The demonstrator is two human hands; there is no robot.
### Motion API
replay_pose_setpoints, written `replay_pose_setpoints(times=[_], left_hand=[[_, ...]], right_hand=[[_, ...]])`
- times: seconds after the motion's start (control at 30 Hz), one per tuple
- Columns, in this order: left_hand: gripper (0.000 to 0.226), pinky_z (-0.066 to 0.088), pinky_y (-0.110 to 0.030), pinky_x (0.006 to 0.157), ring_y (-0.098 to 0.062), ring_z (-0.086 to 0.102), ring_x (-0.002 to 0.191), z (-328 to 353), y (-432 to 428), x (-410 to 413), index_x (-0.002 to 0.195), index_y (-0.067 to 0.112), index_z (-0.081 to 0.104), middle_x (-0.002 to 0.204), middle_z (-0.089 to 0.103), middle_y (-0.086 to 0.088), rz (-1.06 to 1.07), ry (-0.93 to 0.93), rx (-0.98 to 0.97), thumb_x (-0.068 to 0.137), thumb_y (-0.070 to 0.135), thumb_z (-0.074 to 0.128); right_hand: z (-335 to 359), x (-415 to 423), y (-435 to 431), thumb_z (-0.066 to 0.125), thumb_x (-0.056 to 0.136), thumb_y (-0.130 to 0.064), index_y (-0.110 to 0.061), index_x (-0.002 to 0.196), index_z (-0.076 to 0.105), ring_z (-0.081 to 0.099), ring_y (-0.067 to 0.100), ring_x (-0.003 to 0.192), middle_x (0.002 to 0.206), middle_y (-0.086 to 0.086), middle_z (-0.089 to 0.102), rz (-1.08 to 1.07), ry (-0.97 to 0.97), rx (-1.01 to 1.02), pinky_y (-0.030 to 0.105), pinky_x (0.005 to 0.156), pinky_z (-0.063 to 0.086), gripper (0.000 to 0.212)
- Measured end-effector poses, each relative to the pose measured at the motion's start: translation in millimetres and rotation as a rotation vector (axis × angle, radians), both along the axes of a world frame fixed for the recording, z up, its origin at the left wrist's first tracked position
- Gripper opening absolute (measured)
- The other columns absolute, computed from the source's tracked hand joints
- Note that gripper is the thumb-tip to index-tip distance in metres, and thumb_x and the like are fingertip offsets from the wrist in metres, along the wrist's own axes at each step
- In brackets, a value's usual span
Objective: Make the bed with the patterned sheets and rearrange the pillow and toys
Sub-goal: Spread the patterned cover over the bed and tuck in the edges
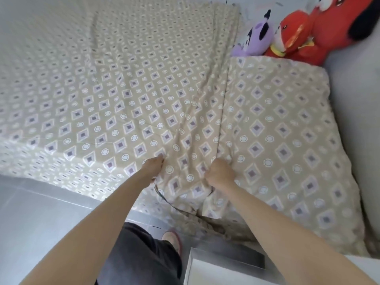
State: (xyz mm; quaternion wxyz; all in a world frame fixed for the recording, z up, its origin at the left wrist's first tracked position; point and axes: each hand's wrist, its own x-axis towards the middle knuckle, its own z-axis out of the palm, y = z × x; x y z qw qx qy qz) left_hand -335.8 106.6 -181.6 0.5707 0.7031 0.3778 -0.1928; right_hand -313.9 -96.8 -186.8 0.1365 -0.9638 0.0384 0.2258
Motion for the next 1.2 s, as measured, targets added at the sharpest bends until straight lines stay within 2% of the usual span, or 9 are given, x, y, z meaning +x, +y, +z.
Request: replay_pose_setpoints(times=[0.1,0.3,0.4,0.57,0.67,0.77,0.97,1.1,1.2], left_hand=[[0.031,0.042,-0.018,0.049,-0.013,0.049,0.056,-2,-4,-7,0.113,0.011,0.066,0.070,0.057,-0.001,0.012,-0.064,-0.055,0.091,0.032,0.063],[0.031,0.048,-0.024,0.058,-0.013,0.056,0.065,5,-3,-5,0.106,0.006,0.068,0.075,0.061,-0.004,0.132,-0.080,-0.077,0.080,0.022,0.076],[0.030,0.049,-0.025,0.059,-0.015,0.059,0.069,8,-3,-5,0.104,0.004,0.067,0.078,0.062,-0.006,0.126,-0.081,-0.078,0.080,0.019,0.076],[0.028,0.055,-0.031,0.068,-0.023,0.063,0.077,11,5,-3,0.098,0.001,0.068,0.077,0.064,-0.009,0.141,-0.127,-0.024,0.077,0.017,0.078],[0.021,0.056,-0.036,0.083,-0.024,0.064,0.076,10,13,0,0.094,0.003,0.071,0.077,0.066,-0.010,0.153,-0.148,0.086,0.078,0.017,0.077],[0.009,0.055,-0.034,0.086,-0.019,0.063,0.065,7,21,4,0.073,0.017,0.071,0.065,0.066,-0.003,0.127,-0.178,0.235,0.078,0.022,0.076],[0.022,0.048,-0.025,0.072,-0.026,0.067,0.083,-16,-3,-11,0.088,0.011,0.076,0.084,0.072,-0.011,-0.007,-0.112,0.400,0.085,0.031,0.068],[0.032,0.044,-0.026,0.062,-0.026,0.060,0.072,-28,-11,-22,0.059,0.020,0.059,0.063,0.061,-0.002,-0.066,-0.106,0.440,0.090,0.029,0.059],[0.043,0.035,-0.024,0.048,-0.015,0.054,0.058,-24,-13,-27,0.062,0.017,0.055,0.056,0.054,0.003,-0.086,-0.073,0.398,0.083,0.055,0.062]], right_hand=[[-5,-4,0,0.054,0.092,-0.021,-0.006,0.112,0.062,0.062,0.027,0.100,0.115,0.010,0.060,0.043,0.034,-0.048,0.032,0.079,0.047,0.026],[-9,-10,4,0.064,0.086,-0.040,-0.002,0.124,0.050,0.057,0.031,0.109,0.129,0.014,0.046,0.076,-0.021,-0.033,0.036,0.085,0.045,0.056],[-10,-13,6,0.061,0.091,-0.022,-0.005,0.116,0.061,0.061,0.030,0.104,0.129,0.016,0.049,0.125,-0.095,-0.067,0.036,0.083,0.048,0.030],[-1,-6,-1,0.053,0.088,-0.009,-0.010,0.069,0.054,0.061,0.027,0.078,0.074,0.005,0.052,0.059,0.040,0.110,0.026,0.058,0.043,0.019],[12,5,-13,0.058,0.083,-0.008,-0.006,0.075,0.062,0.058,0.022,0.064,0.068,0.007,0.057,-0.035,0.183,0.272,0.029,0.061,0.047,0.010],[23,12,-24,0.054,0.080,-0.001,-0.008,0.068,0.050,0.049,0.020,0.050,0.062,0.007,0.050,-0.164,0.261,0.356,0.026,0.047,0.040,0.014],[17,-2,-28,0.049,0.080,0.002,-0.006,0.065,0.051,0.058,0.021,0.050,0.058,0.008,0.056,-0.163,0.184,0.238,0.023,0.044,0.043,0.017],[4,-16,-26,0.047,0.085,-0.003,-0.008,0.075,0.054,0.063,0.025,0.078,0.075,0.007,0.061,-0.058,0.036,0.045,0.023,0.054,0.040,0.013],[-1,-20,-24,0.057,0.089,-0.023,-0.009,0.074,0.057,0.066,0.023,0.075,0.076,0.007,0.067,-0.072,0.087,0.154,0.025,0.055,0.047,0.020]])
